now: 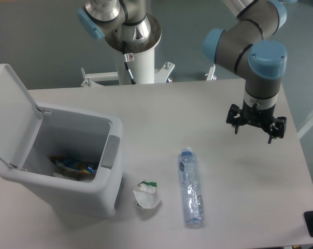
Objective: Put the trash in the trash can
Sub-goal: 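Move the gripper down toward the clear plastic water bottle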
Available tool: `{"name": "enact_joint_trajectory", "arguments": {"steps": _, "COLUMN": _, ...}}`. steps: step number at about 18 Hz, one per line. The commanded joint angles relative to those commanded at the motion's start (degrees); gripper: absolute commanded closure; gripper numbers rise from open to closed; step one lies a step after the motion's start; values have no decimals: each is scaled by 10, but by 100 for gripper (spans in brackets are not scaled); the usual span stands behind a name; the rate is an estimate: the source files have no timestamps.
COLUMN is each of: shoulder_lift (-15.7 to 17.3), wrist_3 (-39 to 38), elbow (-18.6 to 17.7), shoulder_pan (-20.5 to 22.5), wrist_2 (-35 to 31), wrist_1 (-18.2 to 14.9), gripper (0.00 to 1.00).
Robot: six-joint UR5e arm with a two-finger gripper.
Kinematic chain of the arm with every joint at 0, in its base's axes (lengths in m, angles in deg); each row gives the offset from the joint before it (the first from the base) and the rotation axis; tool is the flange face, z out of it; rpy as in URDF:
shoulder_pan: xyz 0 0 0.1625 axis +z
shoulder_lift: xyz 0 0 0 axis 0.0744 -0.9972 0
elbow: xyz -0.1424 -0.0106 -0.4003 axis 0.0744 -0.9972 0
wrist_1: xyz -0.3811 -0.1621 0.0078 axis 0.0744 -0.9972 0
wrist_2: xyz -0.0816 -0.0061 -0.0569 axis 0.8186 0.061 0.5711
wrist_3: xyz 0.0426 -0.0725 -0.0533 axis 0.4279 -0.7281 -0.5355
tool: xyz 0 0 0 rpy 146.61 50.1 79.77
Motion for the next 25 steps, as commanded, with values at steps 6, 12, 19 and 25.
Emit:
{"name": "enact_joint_trajectory", "arguments": {"steps": 6, "shoulder_lift": -4, "wrist_3": -5, "elbow": -1, "shoulder_pan": -3, "wrist_2": 1, "wrist_1": 2, "gripper": 0}}
{"name": "enact_joint_trajectory", "arguments": {"steps": 12, "shoulder_lift": -5, "wrist_3": -49, "elbow": -23, "shoulder_pan": -29, "wrist_2": 8, "wrist_1": 46, "gripper": 0}}
{"name": "enact_joint_trajectory", "arguments": {"steps": 19, "shoulder_lift": -26, "wrist_3": -182, "elbow": -41, "shoulder_pan": -77, "wrist_2": 8, "wrist_1": 118, "gripper": 0}}
{"name": "enact_joint_trajectory", "arguments": {"steps": 25, "shoulder_lift": -87, "wrist_3": -350, "elbow": 53, "shoulder_pan": -120, "wrist_2": 41, "wrist_1": 114, "gripper": 0}}
